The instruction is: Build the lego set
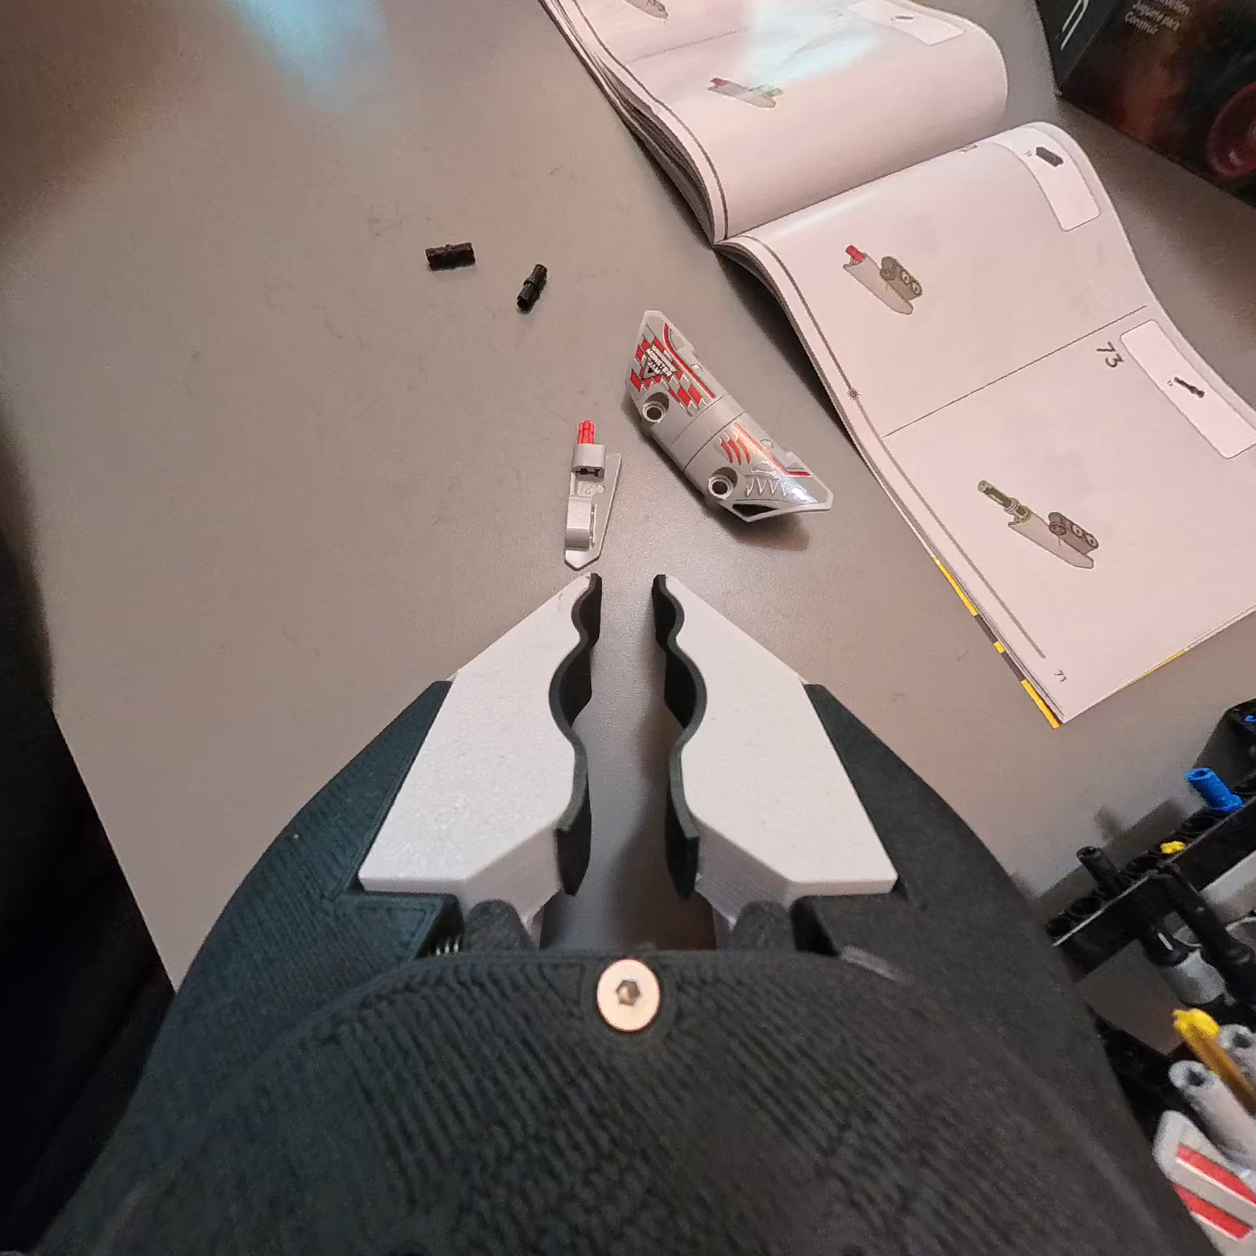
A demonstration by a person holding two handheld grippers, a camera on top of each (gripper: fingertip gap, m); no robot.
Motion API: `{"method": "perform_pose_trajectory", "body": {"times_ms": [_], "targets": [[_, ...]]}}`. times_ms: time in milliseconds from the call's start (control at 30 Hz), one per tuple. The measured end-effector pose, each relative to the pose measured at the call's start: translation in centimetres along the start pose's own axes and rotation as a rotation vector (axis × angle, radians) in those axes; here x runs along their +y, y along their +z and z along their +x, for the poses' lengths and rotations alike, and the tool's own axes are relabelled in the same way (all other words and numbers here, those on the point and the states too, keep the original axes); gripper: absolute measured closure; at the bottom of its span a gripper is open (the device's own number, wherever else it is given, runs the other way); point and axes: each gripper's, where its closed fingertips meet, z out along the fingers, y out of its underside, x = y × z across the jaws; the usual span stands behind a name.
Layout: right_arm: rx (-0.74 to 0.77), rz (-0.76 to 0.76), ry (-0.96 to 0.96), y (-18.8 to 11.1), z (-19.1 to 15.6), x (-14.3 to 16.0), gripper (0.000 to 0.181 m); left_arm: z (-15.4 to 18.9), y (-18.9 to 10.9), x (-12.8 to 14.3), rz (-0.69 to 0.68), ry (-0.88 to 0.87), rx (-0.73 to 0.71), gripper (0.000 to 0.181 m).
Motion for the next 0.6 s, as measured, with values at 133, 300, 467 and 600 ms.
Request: {"method": "perform_pose_trajectory", "body": {"times_ms": [133, 300, 467, 600], "targets": [[0.000, 0.000, 0.000, 0.0, 0.0, 0.0, 0.168, 1.2, -2.0, 3.1, -0.124, 0.056, 0.035, 0.174], [-0.004, 0.000, 0.005, 0.0, 0.0, 0.0, 0.168, 1.8, -2.7, 5.8, -0.258, 0.108, 0.052, 0.178], [0.017, 0.001, -0.018, 0.0, 0.0, 0.0, 0.167, 2.6, -2.3, 8.0, -0.393, 0.130, 0.085, 0.181], [-0.010, 0.001, 0.012, 0.0, 0.0, 0.0, 0.166, 3.4, -2.0, 10.1, -0.505, 0.147, 0.145, 0.181]]}}
